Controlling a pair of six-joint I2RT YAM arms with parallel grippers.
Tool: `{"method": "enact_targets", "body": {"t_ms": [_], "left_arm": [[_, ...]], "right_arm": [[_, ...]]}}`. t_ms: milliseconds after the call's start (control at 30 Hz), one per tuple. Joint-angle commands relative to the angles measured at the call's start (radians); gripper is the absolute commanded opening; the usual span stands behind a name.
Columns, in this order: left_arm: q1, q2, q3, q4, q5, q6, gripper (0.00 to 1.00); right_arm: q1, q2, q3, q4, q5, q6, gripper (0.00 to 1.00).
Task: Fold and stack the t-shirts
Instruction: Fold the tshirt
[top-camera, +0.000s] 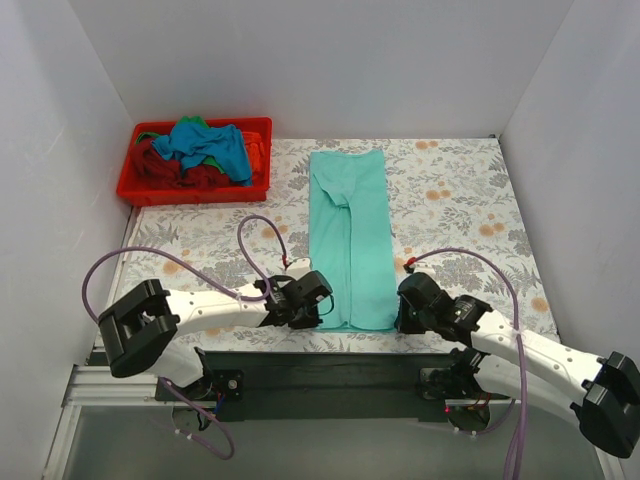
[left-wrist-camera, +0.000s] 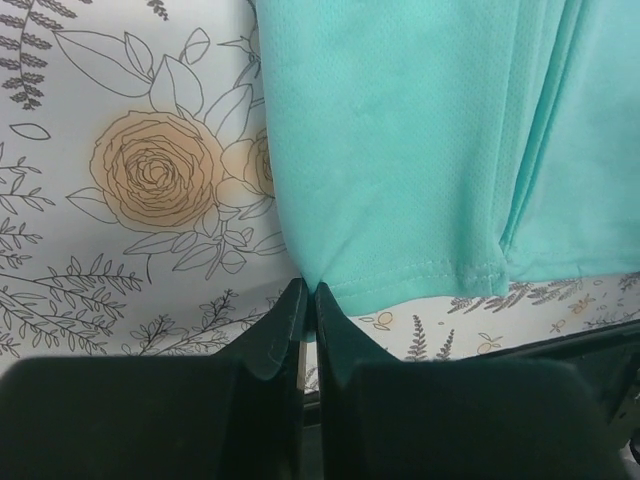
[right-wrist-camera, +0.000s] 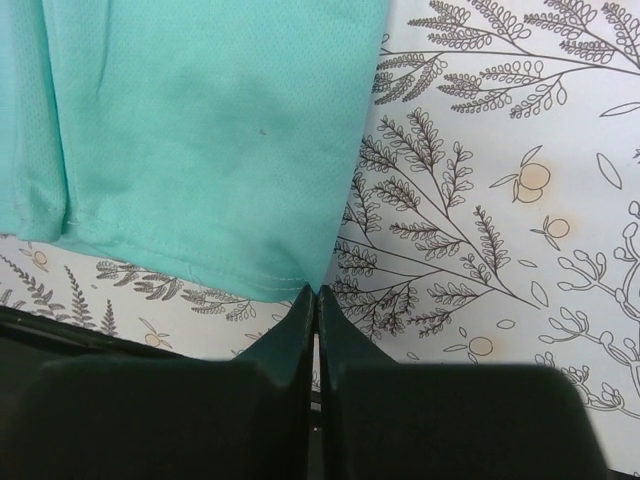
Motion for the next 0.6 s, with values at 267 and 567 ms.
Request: {"method": "enact_targets", "body": {"t_ms": [267, 567], "left_arm": [[-0.1, -0.227, -0.025, -0.006, -0.169, -0.084, 0.0], [-0.186, -0.31, -0.035, -0.049, -0.215, -0.144, 0.0]], "right_arm": [[-0.001, -0.103, 0.164, -0.096, -0.014, -0.023, 0.01], [0.001, -0.185, 0.21, -0.193, -0.039, -0.011, 0.01]]}}
